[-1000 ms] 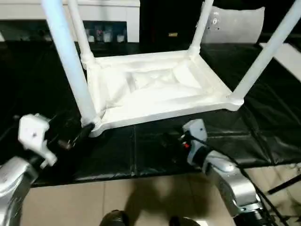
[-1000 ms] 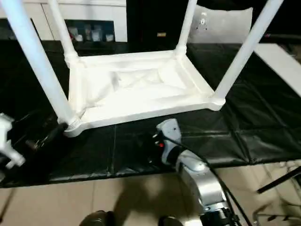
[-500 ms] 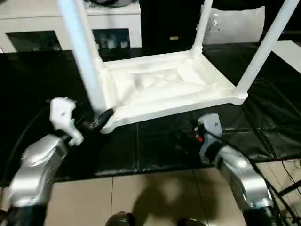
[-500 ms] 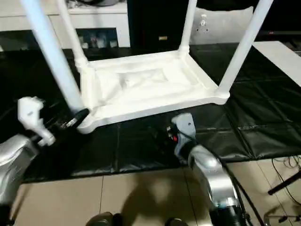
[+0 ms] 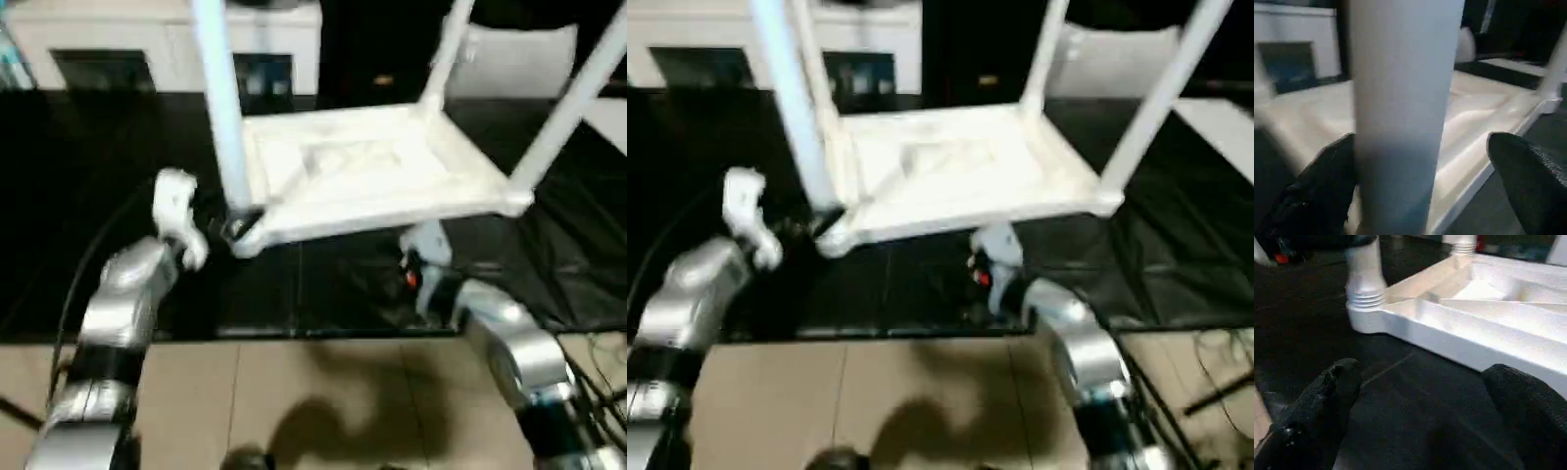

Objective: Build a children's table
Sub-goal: Rotate table base

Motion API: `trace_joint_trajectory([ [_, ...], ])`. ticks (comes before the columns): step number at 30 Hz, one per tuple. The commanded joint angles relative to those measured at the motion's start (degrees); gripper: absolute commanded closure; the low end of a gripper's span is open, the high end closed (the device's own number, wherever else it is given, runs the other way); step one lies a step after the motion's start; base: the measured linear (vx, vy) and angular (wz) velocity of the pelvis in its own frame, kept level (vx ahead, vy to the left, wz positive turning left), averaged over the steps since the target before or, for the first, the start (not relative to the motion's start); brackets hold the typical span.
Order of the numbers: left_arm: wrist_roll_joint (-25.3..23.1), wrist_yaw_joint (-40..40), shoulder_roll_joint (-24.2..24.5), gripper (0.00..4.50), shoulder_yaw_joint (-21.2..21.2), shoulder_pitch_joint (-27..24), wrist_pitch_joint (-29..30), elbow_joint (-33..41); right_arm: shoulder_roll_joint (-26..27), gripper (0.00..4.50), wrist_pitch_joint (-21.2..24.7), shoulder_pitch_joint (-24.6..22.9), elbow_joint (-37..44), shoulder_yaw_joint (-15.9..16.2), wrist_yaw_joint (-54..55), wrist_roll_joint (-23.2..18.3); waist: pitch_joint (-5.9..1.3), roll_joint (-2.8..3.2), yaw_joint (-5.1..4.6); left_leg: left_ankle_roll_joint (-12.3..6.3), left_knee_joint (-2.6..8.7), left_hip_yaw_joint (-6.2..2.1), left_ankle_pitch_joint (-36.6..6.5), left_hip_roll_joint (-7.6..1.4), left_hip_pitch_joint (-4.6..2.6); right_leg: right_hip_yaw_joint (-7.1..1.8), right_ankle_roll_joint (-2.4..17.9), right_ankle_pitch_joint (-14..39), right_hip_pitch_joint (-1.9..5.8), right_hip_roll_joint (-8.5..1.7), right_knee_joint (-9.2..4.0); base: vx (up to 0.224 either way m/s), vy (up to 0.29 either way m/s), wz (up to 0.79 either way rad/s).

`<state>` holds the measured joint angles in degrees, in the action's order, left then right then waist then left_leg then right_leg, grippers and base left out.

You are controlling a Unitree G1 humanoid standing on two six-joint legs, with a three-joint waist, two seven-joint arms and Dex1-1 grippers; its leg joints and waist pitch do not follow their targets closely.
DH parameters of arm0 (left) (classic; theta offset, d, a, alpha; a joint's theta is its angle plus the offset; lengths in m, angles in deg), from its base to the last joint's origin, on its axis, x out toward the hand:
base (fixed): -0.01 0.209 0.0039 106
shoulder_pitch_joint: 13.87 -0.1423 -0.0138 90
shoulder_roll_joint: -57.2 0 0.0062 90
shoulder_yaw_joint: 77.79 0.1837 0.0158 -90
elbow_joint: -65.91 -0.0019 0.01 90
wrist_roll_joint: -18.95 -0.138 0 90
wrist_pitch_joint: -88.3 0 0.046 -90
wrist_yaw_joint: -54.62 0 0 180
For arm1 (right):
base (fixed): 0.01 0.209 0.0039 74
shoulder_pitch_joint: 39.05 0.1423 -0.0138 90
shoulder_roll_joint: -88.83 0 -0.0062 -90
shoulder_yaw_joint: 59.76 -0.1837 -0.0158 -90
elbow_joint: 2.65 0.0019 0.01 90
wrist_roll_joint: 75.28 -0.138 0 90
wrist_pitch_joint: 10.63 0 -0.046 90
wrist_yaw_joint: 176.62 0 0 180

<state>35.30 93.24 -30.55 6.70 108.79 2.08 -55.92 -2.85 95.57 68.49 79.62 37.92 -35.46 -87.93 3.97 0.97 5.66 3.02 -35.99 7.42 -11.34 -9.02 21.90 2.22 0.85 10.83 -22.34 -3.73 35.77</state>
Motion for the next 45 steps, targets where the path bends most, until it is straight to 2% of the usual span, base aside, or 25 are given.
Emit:
trace_joint_trajectory([
  [1, -0.8, 1.7, -1.0, 0.06, 1.7, 1.3, -0.9, -1.8, -0.5, 0.00, 0.2, -0.1, -1.1, -1.1, 1.6, 1.1, -3.84, 0.35, -0.43, 2.59, 6.15, -0.74, -19.9, -3.28, -1.13, -2.51, 9.3, 17.8, 1.98, -4.94, -4.84, 0.000, 0.000, 0.00],
  [3, -1.2, 1.7, -1.4, 0.06, 2.0, 2.1, -1.1, -2.7, -0.3, 0.00, 0.3, -0.2, -1.1, -1.3, 2.7, 1.4, -4.14, -0.13, -0.85, 1.37, 5.85, -0.13, -14.8, -3.13, -0.86, -2.59, 9.6, 14.8, 2.08, -4.74, -4.83, 0.000, 0.000, 0.00],
  [4, -1.4, 1.8, -1.5, 0.06, 2.1, 2.5, -1.3, -3.2, -0.2, 0.00, 0.3, -0.2, -1.1, -1.4, 3.1, 1.5, -4.32, -0.22, -0.92, 0.68, 5.77, 0.07, -11.8, -3.14, -0.37, -2.48, 9.8, 12.4, 2.39, -4.66, -4.50, 0.000, 0.000, 0.00],
  [5, -2.6, 1.1, -2.0, 0.06, 2.6, 3.8, -2.4, -5.7, 0.4, 0.00, 0.4, -0.4, -1.0, -1.6, 4.0, 1.6, -4.42, 0.33, -0.88, 0.42, 5.73, 0.07, -11.1, -3.26, -0.40, -2.42, 10.1, 11.4, 2.28, -4.66, -4.42, 0.000, 0.000, 0.00],
  [6, -3.1, 1.0, -2.3, 0.06, 2.8, 4.6, -3.2, -7.3, 0.7, 0.00, 0.3, -0.5, -1.1, -1.6, 4.6, 1.7, -4.58, 0.19, -1.00, 0.03, 5.42, 0.45, -10.3, -3.12, -0.58, -2.36, 10.5, 8.9, 1.95, -4.30, -4.40, 0.000, 0.000, 0.00],
  [7, -3.0, 1.6, -2.5, 0.06, 3.0, 4.9, -3.5, -7.9, 1.0, 0.00, 0.4, -0.3, -1.5, -1.6, 5.4, 2.1, -4.67, 0.15, -0.94, -0.24, 5.34, 0.45, -9.6, -3.07, -0.55, -2.32, 10.9, 7.5, 2.11, -4.31, -4.24, 0.000, 0.000, 0.00],
  [8, -2.7, 3.5, -3.0, 0.06, 3.3, 5.4, -3.9, -8.7, 1.6, 0.00, 0.7, 0.2, -2.8, -1.7, 7.3, 3.0, -4.69, 0.49, -0.91, -0.33, 5.38, 0.46, -8.4, -3.22, -0.43, -2.24, 11.6, 5.0, 2.17, -4.35, -4.02, 0.000, 0.000, 0.00],
  [10, -0.9, 7.9, -3.4, 0.06, 4.1, 4.7, -2.1, -6.6, 2.6, 0.00, 1.4, 1.5, -5.2, -2.3, 10.7, 4.2, -4.73, 0.42, -0.87, -0.17, 5.35, 0.66, -8.1, -3.33, -0.60, -2.17, 13.2, 3.5, 2.12, -4.35, -3.74, 0.000, 0.000, 0.00],
  [12, 1.0, 12.7, -3.6, 0.06, 5.2, 3.5, 0.5, -3.6, 3.2, 0.00, 1.9, 2.7, -7.4, -2.9, 13.5, 5.1, -4.69, 0.52, -0.81, 0.46, 5.46, 0.83, -8.6, -3.44, -0.84, -2.15, 14.1, 4.1, 2.00, -4.36, -3.71, 0.000, 0.000, 0.00],
  [15, 5.4, 20.9, -2.9, 0.06, 9.0, -0.3, 7.2, 5.4, 3.1, 0.00, 2.6, 5.2, -13.5, -3.6, 17.6, 7.0, -4.67, 0.16, -0.83, 0.57, 5.64, 1.03, -8.2, -3.77, -0.93, -2.11, 14.9, 3.3, 2.14, -4.59, -3.37, 0.000, 0.000, 0.00],
  [16, 6.4, 22.4, -2.8, 0.06, 9.9, -1.2, 8.5, 7.6, 2.6, 0.00, 1.9, 5.8, -15.6, -3.2, 18.3, 8.1, -4.70, 0.36, -0.89, 0.38, 5.47, 1.34, -7.8, -3.60, -0.98, -2.10, 15.1, 2.9, 2.04, -4.39, -3.44, 0.000, 0.000, 0.00],
  [17, 6.8, 22.9, -2.8, 0.06, 10.4, -1.6, 9.0, 8.5, 2.3, 0.00, 1.4, 6.2, -16.8, -2.9, 18.5, 8.8, -4.70, 0.08, -0.97, 0.20, 5.44, 1.49, -7.6, -3.62, -1.08, -2.11, 15.2, 2.6, 1.99, -4.34, -3.46, 0.000, 0.000, 0.00],
  [18, 7.4, 23.1, -3.0, 0.06, 11.0, -2.2, 9.8, 10.2, 2.1, 0.00, 0.9, 6.8, -18.8, -3.0, 19.0, 9.2, -4.71, 0.15, -0.91, -0.27, 5.28, 1.81, -7.2, -3.44, -1.05, -2.12, 15.2, 2.0, 2.04, -4.22, -3.45, 0.000, 0.000, 0.00],
  [19, 8.0, 23.2, -3.4, 0.06, 11.7, -2.8, 10.6, 12.0, 2.2, 0.00, 0.0, 7.7, -21.0, -3.2, 19.5, 9.2, -4.68, -0.13, -1.05, -0.97, 5.32, 1.85, -6.5, -3.40, -0.76, -2.17, 15.0, 1.7, 2.38, -4.33, -3.44, 0.000, 0.000, 0.00],
  [20, 8.2, 23.2, -3.5, 0.06, 12.0, -3.0, 10.8, 12.6, 2.2, 0.00, -0.3, 8.0, -21.6, -3.3, 19.6, 9.2, -4.77, 0.01, -1.02, -1.11, 5.24, 1.86, -6.6, -3.53, -0.85, -2.19, 15.0, 1.8, 2.38, -4.55, -3.41, 0.000, 0.000, 0.00],
  [23, 9.9, 24.4, -4.8, 0.06, 14.4, -5.0, 14.4, 19.4, 3.5, 0.00, -3.7, 11.4, -26.4, -4.8, 20.3, 8.5, -4.52, -0.26, -1.30, -1.37, 5.32, 1.95, -8.1, -3.64, -0.74, -2.20, 14.6, 5.1, 2.45, -4.64, -3.76, 0.000, 0.000, 0.00],
  [24, 9.9, 24.4, -4.8, 0.06, 14.4, -5.0, 14.4, 19.4, 3.5, 0.00, -3.7, 11.4, -26.4, -4.8, 20.3, 8.5, -4.40, -0.10, -1.53, -1.25, 5.40, 1.94, -8.3, -3.57, -0.61, -2.15, 14.2, 6.4, 2.48, -4.52, -3.95, 0.000, 0.000, 0.00],
  [26, 10.8, 24.3, -5.2, 0.06, 15.4, -6.0, 16.6, 22.9, 4.1, 0.00, -5.2, 12.8, -28.2, -4.6, 20.1, 8.8, -4.36, -0.25, -1.94, -1.11, 5.42, 1.99, -8.8, -3.54, -0.72, -2.15, 13.7, 7.5, 2.40, -4.28, -4.02, 0.000, 0.000, 0.00],
  [27, 11.6, 23.8, -6.3, 0.06, 16.7, -6.8, 18.0, 25.6, 4.9, 0.00, -6.4, 14.2, -29.4, -4.1, 19.3, 9.0, -4.42, -0.17, -2.23, -0.97, 5.45, 1.95, -9.0, -3.64, -0.78, -2.09, 13.8, 7.8, 2.35, -4.33, -4.00, 0.000, 0.000, 0.00],
  [28, 11.8, 23.6, -6.7, 0.06, 17.1, -7.1, 18.3, 26.5, 5.2, 0.00, -6.9, 14.6, -29.8, -3.9, 19.0, 9.1, -4.30, -0.29, -2.71, -1.09, 5.53, 1.87, -8.8, -3.50, -0.35, -1.99, 13.8, 8.0, 2.67, -4.24, -4.06, 0.000, 0.000, 0.00],
  [30, 12.2, 23.4, -7.2, 0.06, 17.9, -7.4, 19.0, 27.8, 5.7, 0.00, -7.7, 15.3, -30.7, -3.5, 18.3, 9.2, -4.42, -0.24, -2.94, -1.39, 5.38, 1.95, -8.5, -3.57, -0.58, -2.01, 14.0, 7.3, 2.45, -4.18, -4.06, 0.000, 0.000, 0.00],
  [33, 11.8, 22.1, -8.6, 0.06, 18.9, -7.5, 19.5, 28.8, 6.5, 0.00, -9.6, 16.3, -32.3, -2.5, 16.7, 9.2, -4.56, -0.52, -3.44, -2.45, 5.11, 2.08, -7.1, -3.44, -0.40, -2.02, 14.8, 5.6, 2.58, -4.17, -3.94, 0.000, 0.000, 0.00],
  [36, 10.8, 20.8, -10.3, 0.06, 19.2, -7.4, 19.5, 29.1, 7.1, 0.00, -11.1, 16.9, -33.7, -2.1, 15.3, 9.5, -4.65, -0.63, -3.55, -3.96, 4.89, 2.14, -5.5, -3.49, -0.23, -2.03, 15.3, 3.8, 2.79, -4.21, -3.81, 0.000, 0.000, 0.00],
  [39, 9.3, 19.5, -11.3, 0.06, 19.1, -7.2, 18.7, 28.6, 7.3, 0.00, -11.9, 17.1, -34.5, -2.0, 15.0, 9.8, -4.67, -0.55, -3.51, -4.89, 4.73, 2.28, -4.9, -3.51, -0.44, -1.99, 15.8, 3.0, 2.59, -4.00, -3.81, 0.000, 0.000, 0.00],
  [45, 3.5, 10.5, -13.5, 0.06, 16.5, -4.1, 11.6, 22.1, 6.4, 0.00, -12.6, 16.8, -37.0, -3.6, 18.3, 11.1, -4.53, -0.49, -3.33, -3.59, 4.94, 2.22, -7.8, -3.54, -0.92, -1.93, 14.5, 6.7, 2.39, -3.79, -4.30, 0.000, 0.000, 0.00],
])
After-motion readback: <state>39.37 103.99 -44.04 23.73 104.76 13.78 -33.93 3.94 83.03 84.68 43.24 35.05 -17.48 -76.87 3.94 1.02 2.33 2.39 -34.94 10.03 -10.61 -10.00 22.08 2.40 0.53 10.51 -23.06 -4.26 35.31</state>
